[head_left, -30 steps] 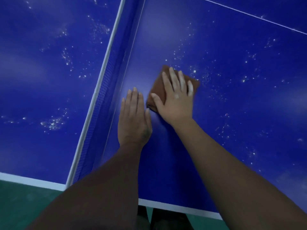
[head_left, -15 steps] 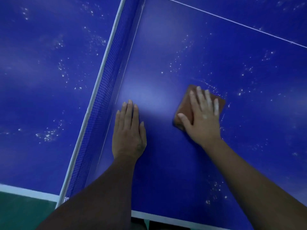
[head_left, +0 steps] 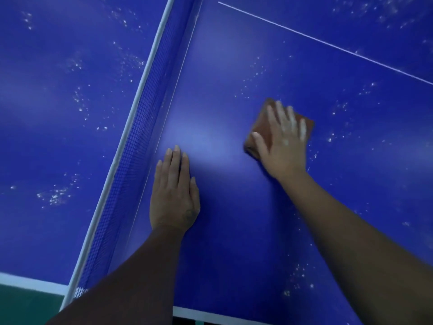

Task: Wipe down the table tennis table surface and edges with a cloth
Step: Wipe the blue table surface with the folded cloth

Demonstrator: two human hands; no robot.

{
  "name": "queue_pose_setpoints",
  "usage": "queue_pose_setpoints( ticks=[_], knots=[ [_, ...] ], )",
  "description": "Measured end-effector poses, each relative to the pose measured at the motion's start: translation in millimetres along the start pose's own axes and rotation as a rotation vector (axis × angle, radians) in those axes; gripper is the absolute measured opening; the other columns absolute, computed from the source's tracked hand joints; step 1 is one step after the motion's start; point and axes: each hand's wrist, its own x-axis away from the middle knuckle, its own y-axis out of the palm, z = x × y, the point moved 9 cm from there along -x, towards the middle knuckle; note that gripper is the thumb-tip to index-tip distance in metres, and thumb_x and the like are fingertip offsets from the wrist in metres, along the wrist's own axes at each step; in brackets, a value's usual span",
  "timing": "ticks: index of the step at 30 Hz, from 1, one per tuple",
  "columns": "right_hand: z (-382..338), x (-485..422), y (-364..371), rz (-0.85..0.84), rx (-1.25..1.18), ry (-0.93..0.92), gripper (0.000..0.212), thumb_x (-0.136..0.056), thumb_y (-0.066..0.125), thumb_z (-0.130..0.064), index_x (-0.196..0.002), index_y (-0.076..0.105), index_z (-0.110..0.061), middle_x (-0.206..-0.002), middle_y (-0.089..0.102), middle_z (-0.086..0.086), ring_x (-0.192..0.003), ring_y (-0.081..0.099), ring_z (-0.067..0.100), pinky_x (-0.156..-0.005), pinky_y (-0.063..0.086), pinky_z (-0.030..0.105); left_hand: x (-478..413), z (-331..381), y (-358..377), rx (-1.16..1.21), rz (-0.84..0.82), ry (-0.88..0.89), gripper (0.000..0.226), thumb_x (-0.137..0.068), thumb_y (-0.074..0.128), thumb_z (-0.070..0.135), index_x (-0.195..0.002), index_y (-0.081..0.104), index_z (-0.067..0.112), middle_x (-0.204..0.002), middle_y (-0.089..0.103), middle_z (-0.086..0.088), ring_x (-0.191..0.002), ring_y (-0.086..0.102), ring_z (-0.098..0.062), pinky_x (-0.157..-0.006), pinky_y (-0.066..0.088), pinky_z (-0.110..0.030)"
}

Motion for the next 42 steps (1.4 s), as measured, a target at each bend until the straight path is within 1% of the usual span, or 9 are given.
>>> queue_pose_setpoints(
  ticks=[4,9,13,17,22,28,35,38,42],
  knots=[
    [24,26,-1,-0.088,0.022,0.066,0.077,-0.111,0.035,-0.059,-0.172,0.015,-0.016,-0.181,0.005,0.004,-0.168,-0.001,0.028,-0.131,0.006,0.064,0,0,0,-0.009,0.0,0.007,0.061,-0.114,0.039,0.022,-0.168,0.031,-0.003,-0.179,0.023,-0.019,-0.168,0.016,-0.035,-0.136,0.019,-0.054],
    [-68,-10,4,-0.086,0.011,-0.133,0.079,-0.109,0.034,-0.063,-0.172,0.018,-0.017,-0.181,0.008,0.004,-0.167,0.003,0.03,-0.132,0.002,0.061,1,-1,0,-0.004,0.009,0.011,0.06,-0.114,0.038,0.024,-0.168,0.031,-0.001,-0.179,0.023,-0.018,-0.168,0.016,-0.034,-0.136,0.018,-0.053],
    [-109,-46,6,-0.099,-0.062,-0.184,0.082,-0.107,0.037,-0.067,-0.172,0.021,-0.021,-0.181,0.009,0.0,-0.167,0.004,0.027,-0.133,-0.002,0.057,2,0,-2,-0.013,0.006,0.011,0.06,-0.115,0.037,0.026,-0.169,0.03,0.0,-0.18,0.022,-0.016,-0.169,0.014,-0.032,-0.136,0.018,-0.053],
    [-52,-50,0,-0.089,-0.098,-0.094,0.079,-0.107,0.041,-0.067,-0.172,0.021,-0.025,-0.181,0.011,-0.004,-0.167,0.006,0.024,-0.134,0.0,0.055,2,1,-6,0.012,0.029,0.02,0.06,-0.114,0.042,0.024,-0.167,0.034,-0.002,-0.178,0.027,-0.018,-0.168,0.019,-0.034,-0.136,0.019,-0.053],
    [39,-13,-10,-0.125,-0.059,0.092,0.074,-0.111,0.03,-0.059,-0.173,0.015,-0.021,-0.181,0.005,0.0,-0.167,0.0,0.026,-0.133,0.002,0.06,-47,12,-6,0.075,0.045,-0.024,0.059,-0.111,0.05,0.02,-0.164,0.039,-0.005,-0.174,0.034,-0.021,-0.166,0.026,-0.036,-0.136,0.021,-0.053],
    [-3,-13,-2,-0.105,-0.003,0.011,0.074,-0.112,0.034,-0.055,-0.172,0.014,-0.016,-0.181,0.003,0.004,-0.168,-0.002,0.028,-0.132,-0.001,0.06,-85,25,10,-0.042,0.029,-0.065,0.075,-0.115,0.034,0.05,-0.172,0.021,0.002,-0.182,0.014,-0.015,-0.17,0.008,-0.031,-0.138,0.007,-0.048],
    [-90,-86,3,-0.007,-0.009,-0.137,0.071,-0.111,0.025,-0.061,-0.171,0.024,-0.022,-0.18,0.012,-0.002,-0.167,0.008,0.023,-0.133,0.002,0.054,-87,25,8,-0.02,0.089,-0.061,0.076,-0.112,0.044,0.05,-0.169,0.031,0.002,-0.18,0.023,-0.014,-0.169,0.016,-0.032,-0.137,0.013,-0.051],
    [-59,-99,-1,0.034,-0.051,-0.155,0.068,-0.111,0.031,-0.06,-0.169,0.032,-0.024,-0.179,0.019,-0.004,-0.166,0.015,0.022,-0.133,0.007,0.053,-86,25,8,-0.019,0.095,-0.07,0.076,-0.111,0.046,0.049,-0.169,0.032,0.003,-0.18,0.024,-0.014,-0.169,0.015,-0.031,-0.137,0.014,-0.052],
    [33,-89,-11,0.042,-0.03,0.019,0.067,-0.112,0.035,-0.057,-0.17,0.027,-0.023,-0.179,0.019,-0.003,-0.167,0.013,0.023,-0.133,0.008,0.056,-86,24,12,-0.031,0.082,-0.067,0.076,-0.112,0.044,0.049,-0.171,0.028,0.004,-0.181,0.021,-0.011,-0.17,0.011,-0.028,-0.137,0.016,-0.053]
  ],
)
